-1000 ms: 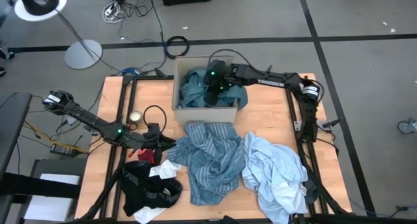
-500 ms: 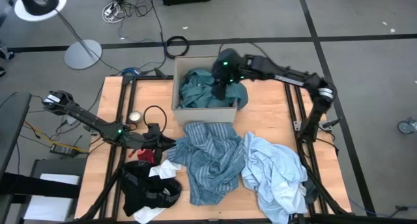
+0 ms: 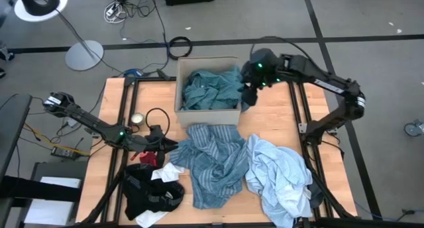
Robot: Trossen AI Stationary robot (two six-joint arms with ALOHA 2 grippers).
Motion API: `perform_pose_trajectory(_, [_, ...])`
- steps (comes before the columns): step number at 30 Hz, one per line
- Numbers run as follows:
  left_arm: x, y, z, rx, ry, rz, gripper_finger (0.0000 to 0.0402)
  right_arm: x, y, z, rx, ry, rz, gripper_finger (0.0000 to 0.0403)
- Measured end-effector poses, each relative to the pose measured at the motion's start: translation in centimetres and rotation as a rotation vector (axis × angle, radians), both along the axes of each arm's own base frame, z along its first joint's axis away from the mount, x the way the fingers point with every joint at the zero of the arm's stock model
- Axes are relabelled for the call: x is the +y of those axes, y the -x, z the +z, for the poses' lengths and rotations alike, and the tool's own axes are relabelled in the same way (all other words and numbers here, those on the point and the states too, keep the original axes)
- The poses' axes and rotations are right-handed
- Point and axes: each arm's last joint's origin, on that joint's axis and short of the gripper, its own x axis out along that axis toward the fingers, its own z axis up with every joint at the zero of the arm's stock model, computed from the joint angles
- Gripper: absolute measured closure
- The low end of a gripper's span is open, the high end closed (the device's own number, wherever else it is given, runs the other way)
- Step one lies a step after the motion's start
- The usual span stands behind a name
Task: Sort clothes
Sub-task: Put the green patient gown into the laundry bin
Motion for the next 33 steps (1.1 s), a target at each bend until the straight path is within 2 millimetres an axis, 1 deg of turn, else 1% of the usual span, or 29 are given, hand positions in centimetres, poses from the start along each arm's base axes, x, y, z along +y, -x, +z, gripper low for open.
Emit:
perform_pose_trajectory(3, [0.0,0.0,-0.1,0.008,-0.022,0.003,0.0307,0.9,1.4,-1.8,0.036,-0.031,-0.019,0.0216])
perform_pose_trajectory(6, [0.1,0.1,-0.1,0.016,-0.086,-0.006,0.0307,1.4,2.7,-4.3,0.09,-0.026,-0.084,0.0216])
perform_pose_trajectory(10, [0.2,0.2,-0.4,0.061,-0.194,-0.046,0.0307,1.9,4.4,-7.0,0.103,-0.012,-0.187,0.0216])
perform_pose_trajectory(12, [0.2,0.2,-0.5,0.072,-0.205,-0.049,0.0307,2.0,4.9,-8.4,0.094,-0.005,-0.225,0.0216])
perform_pose_trajectory(15, [0.2,0.2,-0.5,0.068,-0.203,-0.048,0.0307,1.9,4.8,-10.4,0.047,0.007,-0.231,0.0216])
perform_pose_trajectory(20, [0.2,0.2,-0.5,0.068,-0.204,-0.047,0.0307,1.5,3.7,-13.8,-0.005,0.038,-0.211,0.0216])
perform_pose_trajectory(25, [0.2,0.2,-0.5,0.068,-0.204,-0.047,0.0307,0.8,2.6,-15.6,-0.025,0.117,-0.216,0.022])
perform_pose_trajectory(26, [0.2,0.2,-0.5,0.068,-0.203,-0.047,0.0307,0.6,2.5,-15.8,-0.016,0.148,-0.23,0.0226])
perform_pose_trajectory(28, [0.2,0.2,-0.5,0.067,-0.203,-0.047,0.0307,0.0,2.2,-16.1,0.004,0.206,-0.258,0.0253])
perform_pose_trajectory(30, [0.2,0.2,-0.4,0.066,-0.202,-0.047,0.0307,-0.3,2.1,-16.2,0.005,0.221,-0.258,0.03])
perform_pose_trajectory(32, [0.2,0.2,-0.4,0.066,-0.203,-0.047,0.0307,-0.5,2.1,-16.1,0.003,0.23,-0.258,0.0363])
perform_pose_trajectory(33, [0.2,0.2,-0.4,0.065,-0.202,-0.047,0.0307,-0.6,2.2,-15.8,0.007,0.233,-0.258,0.0382])
